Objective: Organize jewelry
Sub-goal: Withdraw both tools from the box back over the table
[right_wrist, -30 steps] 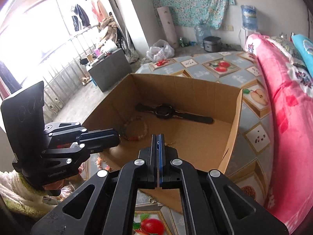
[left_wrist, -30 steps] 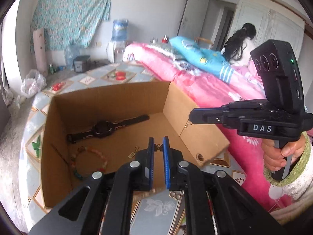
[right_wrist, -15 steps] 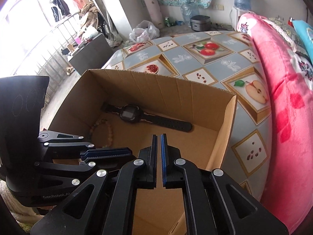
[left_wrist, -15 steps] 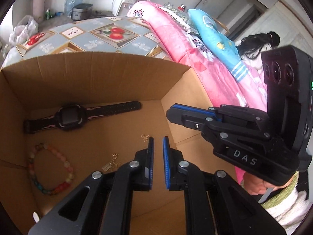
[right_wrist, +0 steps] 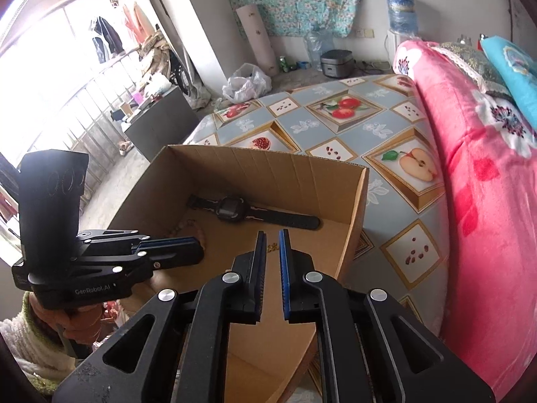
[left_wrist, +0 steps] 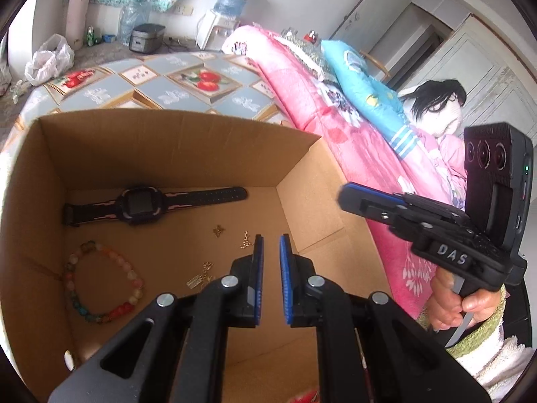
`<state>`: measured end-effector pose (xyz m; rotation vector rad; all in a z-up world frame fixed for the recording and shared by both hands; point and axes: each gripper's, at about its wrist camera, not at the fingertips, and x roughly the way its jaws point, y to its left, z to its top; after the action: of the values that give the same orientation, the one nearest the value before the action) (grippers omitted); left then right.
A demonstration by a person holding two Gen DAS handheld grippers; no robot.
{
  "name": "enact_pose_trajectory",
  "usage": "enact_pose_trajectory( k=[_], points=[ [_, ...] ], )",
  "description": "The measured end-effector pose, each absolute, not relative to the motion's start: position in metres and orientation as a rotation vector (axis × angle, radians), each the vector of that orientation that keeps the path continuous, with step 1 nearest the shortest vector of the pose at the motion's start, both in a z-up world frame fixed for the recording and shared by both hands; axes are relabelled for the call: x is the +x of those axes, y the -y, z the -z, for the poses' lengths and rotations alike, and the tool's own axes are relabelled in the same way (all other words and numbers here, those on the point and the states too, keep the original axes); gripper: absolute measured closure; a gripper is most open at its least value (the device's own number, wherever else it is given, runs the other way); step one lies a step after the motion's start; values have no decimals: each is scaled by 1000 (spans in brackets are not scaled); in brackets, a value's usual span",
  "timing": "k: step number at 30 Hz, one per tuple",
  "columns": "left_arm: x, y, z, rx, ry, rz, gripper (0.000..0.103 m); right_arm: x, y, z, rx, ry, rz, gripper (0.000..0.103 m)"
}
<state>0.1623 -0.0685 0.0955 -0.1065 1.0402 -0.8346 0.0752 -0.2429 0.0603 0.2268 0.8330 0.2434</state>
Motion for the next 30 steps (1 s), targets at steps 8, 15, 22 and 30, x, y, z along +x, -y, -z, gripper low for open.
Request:
enact_pose_trajectory(
  k=[8,15,22,30],
  points=[
    [92,2,-115,-45,-859,805,81,-21,236,-77,236,-697,-323,78],
    [55,-24,-84,45,-938,618,61,-58,199,-45,274,-764,-405,67],
    [66,-14,-27,127,-1115,382,42,-22,164,9,369,-978,-304,66],
    [71,-6,-17,176,-1108,321,32,1,152,17,373,-1019,-212,66]
  ],
)
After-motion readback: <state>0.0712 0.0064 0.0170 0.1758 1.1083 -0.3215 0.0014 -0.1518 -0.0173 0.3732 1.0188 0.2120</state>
